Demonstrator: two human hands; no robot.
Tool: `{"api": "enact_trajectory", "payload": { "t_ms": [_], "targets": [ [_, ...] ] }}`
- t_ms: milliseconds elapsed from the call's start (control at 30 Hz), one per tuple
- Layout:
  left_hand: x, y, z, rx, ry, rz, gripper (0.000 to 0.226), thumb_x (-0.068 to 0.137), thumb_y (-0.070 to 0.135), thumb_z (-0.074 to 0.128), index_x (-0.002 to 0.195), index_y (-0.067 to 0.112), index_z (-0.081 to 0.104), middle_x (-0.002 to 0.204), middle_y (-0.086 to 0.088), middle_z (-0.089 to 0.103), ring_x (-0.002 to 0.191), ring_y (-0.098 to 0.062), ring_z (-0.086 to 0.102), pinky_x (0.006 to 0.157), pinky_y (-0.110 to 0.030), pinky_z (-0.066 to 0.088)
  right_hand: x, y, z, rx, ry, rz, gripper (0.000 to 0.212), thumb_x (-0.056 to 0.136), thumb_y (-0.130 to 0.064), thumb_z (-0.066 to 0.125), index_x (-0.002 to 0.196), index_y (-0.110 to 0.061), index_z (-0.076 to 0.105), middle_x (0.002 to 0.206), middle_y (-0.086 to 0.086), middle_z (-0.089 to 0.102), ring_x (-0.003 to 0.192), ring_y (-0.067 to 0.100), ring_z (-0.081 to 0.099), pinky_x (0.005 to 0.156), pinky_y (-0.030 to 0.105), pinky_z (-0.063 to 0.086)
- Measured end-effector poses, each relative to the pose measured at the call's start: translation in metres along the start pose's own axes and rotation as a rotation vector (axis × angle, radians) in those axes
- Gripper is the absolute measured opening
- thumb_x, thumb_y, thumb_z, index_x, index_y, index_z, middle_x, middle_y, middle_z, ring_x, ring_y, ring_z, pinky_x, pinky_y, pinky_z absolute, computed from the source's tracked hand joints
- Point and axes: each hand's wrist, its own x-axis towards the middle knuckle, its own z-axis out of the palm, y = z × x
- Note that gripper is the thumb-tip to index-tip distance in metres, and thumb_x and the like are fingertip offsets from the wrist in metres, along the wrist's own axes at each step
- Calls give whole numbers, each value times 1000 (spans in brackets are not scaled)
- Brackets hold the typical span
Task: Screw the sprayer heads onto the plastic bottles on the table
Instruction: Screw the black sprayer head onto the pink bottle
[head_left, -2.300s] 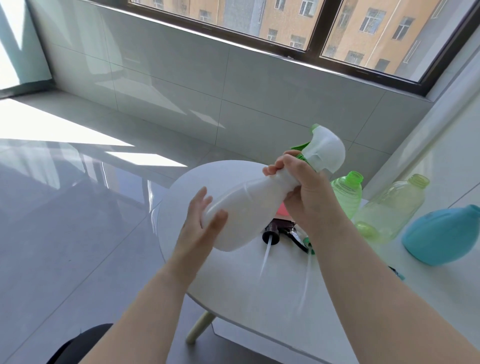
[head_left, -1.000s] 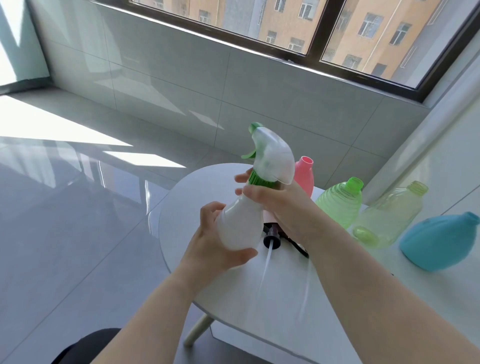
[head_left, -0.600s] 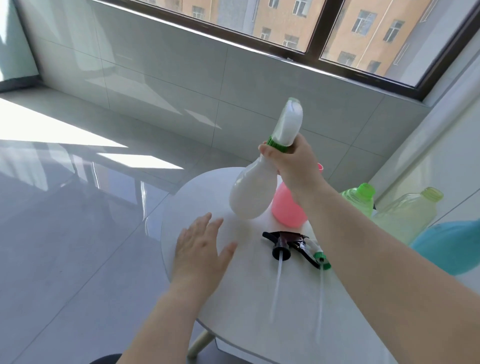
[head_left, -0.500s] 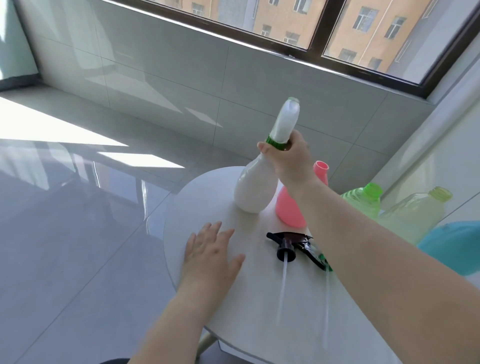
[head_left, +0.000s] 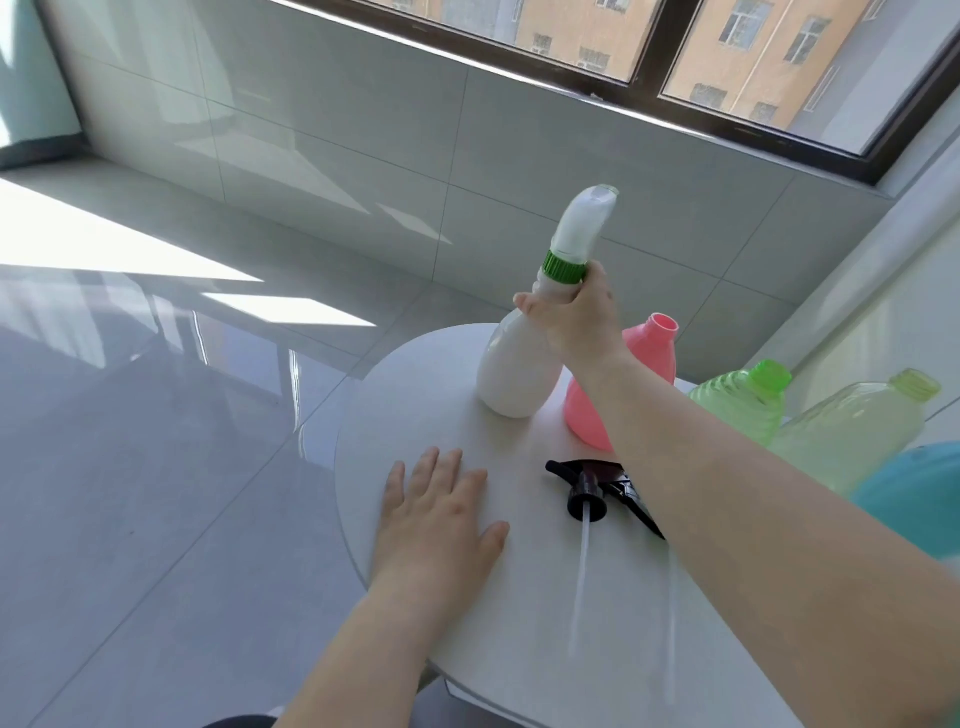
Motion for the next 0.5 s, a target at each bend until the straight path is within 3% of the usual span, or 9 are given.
{"api": "enact_trajectory", "payload": {
  "t_ms": [167, 267, 333, 433, 500],
  "targets": [
    [0, -1, 1, -4, 6, 6, 55, 88, 48, 32, 137, 28, 17, 154, 5, 3, 141, -14, -7, 112, -36, -12, -9, -3, -3, 41, -62, 25, 50, 73, -12, 69, 115, -8, 43, 102, 5, 54, 91, 19, 51, 82, 31, 43],
    [0, -1, 1, 0, 17, 10, 55, 88, 48, 32, 137, 28, 18, 154, 5, 5, 141, -14, -6, 112, -35, -11, -16, -7, -17, -4, -87, 32, 59, 77, -18, 66, 127, -11, 36, 109, 3, 51, 98, 15, 49, 79, 24, 40],
    [0, -1, 1, 4, 21, 6, 55, 88, 48, 32, 137, 28, 17, 154, 5, 5, 141, -14, -5, 113, -36, -11, -26, -7, -30, -56, -66, 19, 61, 79, -20, 64, 131, -13, 32, 109, -1, 45, 97, 13, 47, 70, 16, 40],
    [-1, 0, 0, 9, 18, 7, 53, 89, 46, 30, 138, 28, 18, 154, 5, 5, 141, -13, -4, 113, -36, -10, -51, -5, -53, -109, 92, -136, 36, 77, -14, 63, 109, -15, 48, 94, -5, 50, 78, 10, 51, 60, 7, 39],
    [-1, 2, -1, 8, 27, 8, 49, 91, 43, 29, 137, 27, 20, 154, 5, 7, 141, -13, -2, 113, -35, -8, -66, 3, -67, -213, 75, -138, 18, 77, -11, 61, 90, -17, 50, 81, -6, 53, 70, 8, 50, 59, 6, 37]
  ]
}}
